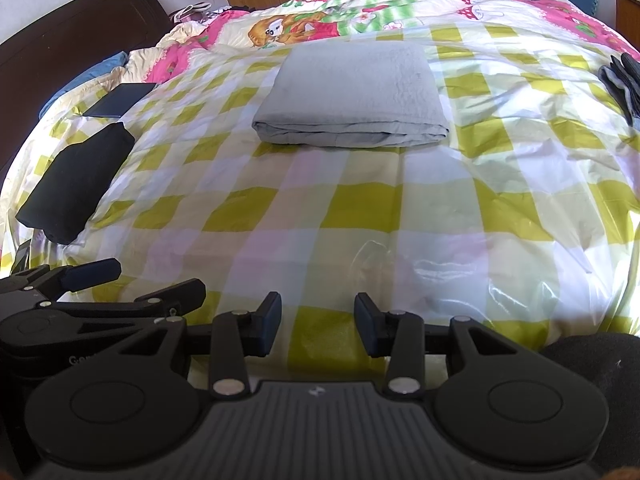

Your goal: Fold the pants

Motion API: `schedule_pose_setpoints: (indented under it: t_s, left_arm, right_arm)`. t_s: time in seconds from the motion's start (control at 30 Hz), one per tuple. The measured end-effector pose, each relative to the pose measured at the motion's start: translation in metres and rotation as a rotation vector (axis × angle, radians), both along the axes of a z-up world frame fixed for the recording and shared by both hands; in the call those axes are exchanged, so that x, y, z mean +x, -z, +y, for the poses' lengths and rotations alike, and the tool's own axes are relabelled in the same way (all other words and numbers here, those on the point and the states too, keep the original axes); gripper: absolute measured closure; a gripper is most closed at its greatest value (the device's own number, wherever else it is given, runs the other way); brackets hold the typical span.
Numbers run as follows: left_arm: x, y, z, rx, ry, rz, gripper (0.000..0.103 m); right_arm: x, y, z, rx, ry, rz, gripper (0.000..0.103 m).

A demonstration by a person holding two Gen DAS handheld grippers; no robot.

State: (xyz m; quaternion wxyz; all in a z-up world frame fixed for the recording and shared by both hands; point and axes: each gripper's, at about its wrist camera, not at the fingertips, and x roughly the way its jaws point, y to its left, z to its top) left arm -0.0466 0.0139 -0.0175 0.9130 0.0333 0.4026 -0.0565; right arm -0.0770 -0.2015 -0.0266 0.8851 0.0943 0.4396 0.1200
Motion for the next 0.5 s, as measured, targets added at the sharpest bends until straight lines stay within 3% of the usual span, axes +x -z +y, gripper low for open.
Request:
schedule_pose_setpoints:
  t_s: [0.5]
  left_arm:
    - [0.0006, -0.0001, -0.0045, 0.038, -0.01, 0.004, 0.0]
  right_arm:
    - [-0.0001, 0.0002, 0.0011, -0.003, -0.01, 0.001, 0.061]
